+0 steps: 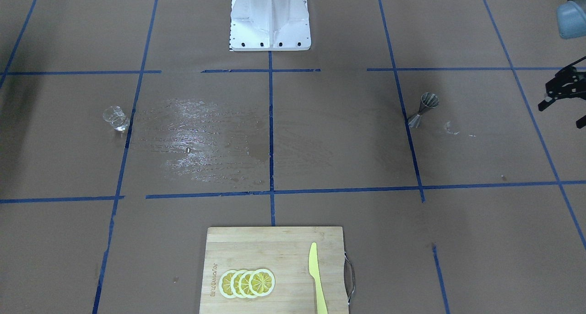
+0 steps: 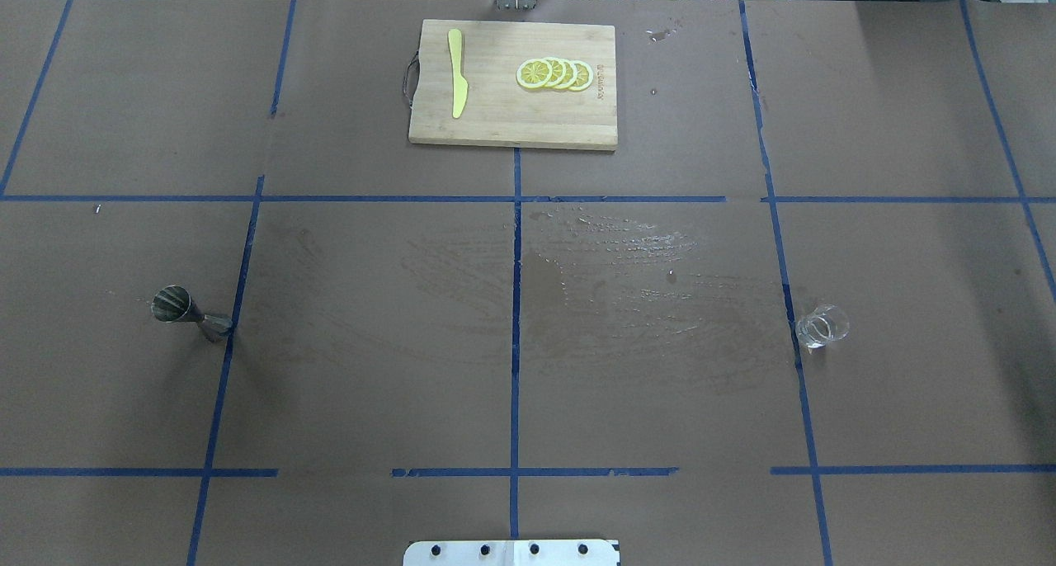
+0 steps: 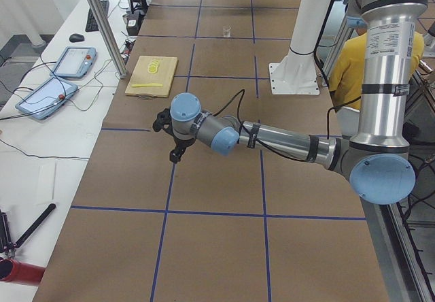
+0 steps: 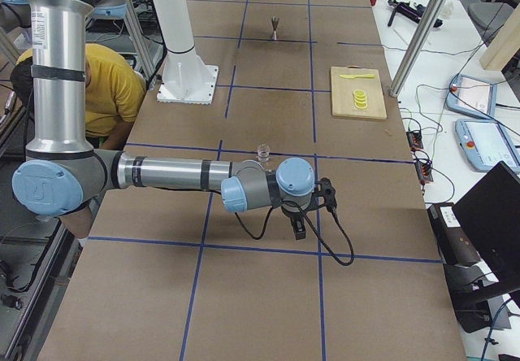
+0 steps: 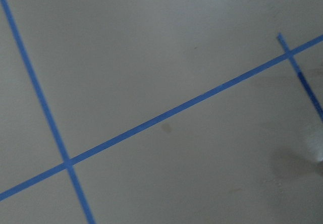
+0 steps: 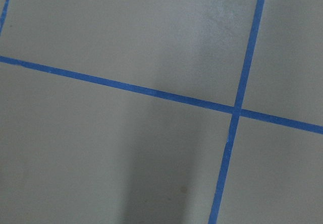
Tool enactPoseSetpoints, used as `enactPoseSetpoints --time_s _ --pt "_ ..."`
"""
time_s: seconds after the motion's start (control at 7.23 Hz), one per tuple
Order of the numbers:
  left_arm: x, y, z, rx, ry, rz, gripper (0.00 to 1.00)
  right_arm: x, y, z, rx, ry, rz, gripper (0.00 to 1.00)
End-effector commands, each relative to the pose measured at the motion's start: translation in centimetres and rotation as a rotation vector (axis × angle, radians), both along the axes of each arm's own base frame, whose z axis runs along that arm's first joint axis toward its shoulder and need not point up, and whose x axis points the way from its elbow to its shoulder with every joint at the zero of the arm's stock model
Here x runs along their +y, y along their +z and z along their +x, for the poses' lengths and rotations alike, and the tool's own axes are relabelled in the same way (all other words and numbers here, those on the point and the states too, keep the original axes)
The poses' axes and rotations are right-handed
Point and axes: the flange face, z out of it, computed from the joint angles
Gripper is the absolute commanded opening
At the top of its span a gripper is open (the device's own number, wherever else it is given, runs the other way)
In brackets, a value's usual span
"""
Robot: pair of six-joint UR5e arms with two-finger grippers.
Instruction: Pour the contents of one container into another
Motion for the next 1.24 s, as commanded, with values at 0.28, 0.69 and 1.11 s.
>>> enactPoseSetpoints --time_s 0.28,0.69,1.11 --pt "6.2 -3.9 9.6 0.143 -0.233 0.139 0.99 1.5 -0.4 -0.4 -0.092 -0.017 0.027 1.00" --pt "12.1 -4.1 13.3 0.164 -0.351 0.220 1.00 1.7 -0.7 -0.6 -0.126 -0.025 0.022 1.00" --pt "15.4 -4.4 17.9 0.198 -0.480 0.152 0.98 1.7 -0.8 -0.7 -0.141 -0.029 0.020 1.00"
